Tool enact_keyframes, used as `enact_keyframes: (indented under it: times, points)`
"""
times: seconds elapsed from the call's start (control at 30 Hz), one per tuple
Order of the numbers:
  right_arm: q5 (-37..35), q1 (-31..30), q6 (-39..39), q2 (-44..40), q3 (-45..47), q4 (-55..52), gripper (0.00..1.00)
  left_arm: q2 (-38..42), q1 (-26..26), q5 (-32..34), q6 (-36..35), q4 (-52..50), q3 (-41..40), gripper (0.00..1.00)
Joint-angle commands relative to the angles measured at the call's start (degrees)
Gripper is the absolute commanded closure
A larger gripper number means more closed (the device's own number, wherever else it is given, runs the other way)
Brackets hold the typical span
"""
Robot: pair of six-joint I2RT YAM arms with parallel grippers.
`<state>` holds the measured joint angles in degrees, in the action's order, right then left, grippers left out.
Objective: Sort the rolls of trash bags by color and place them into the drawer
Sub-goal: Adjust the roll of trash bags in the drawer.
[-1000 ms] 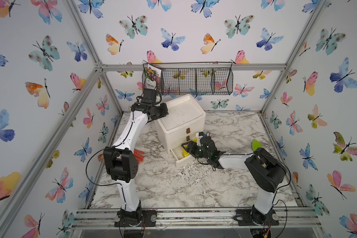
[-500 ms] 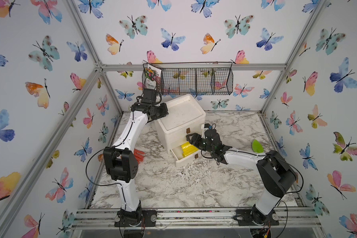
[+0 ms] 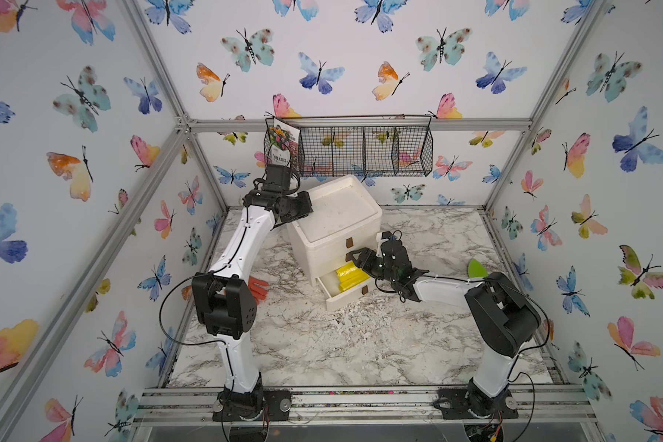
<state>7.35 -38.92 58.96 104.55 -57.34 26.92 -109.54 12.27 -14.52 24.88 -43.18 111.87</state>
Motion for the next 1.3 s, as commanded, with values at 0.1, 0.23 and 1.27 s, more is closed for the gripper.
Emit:
enact_keyframes:
  times: [0.1, 0.23, 1.27]
  points:
    - [0.5, 1.1, -0.8, 5.0, 2.5, -5.2, 0.43, -5.2, 0.0, 1.8, -0.2, -12.9, -4.2, 1.0]
    - [2.4, 2.5, 1.2, 4.9, 6.3, -0.7, 0.44, -5.2, 0.0, 2.0, -0.2, -12.9, -4.3, 1.0]
    - [3.5, 3.8, 4.0, -15.6, 18.3, -14.0, 0.98, -5.2, 0.1, 4.2, -1.0, -13.7, -5.5, 1.0]
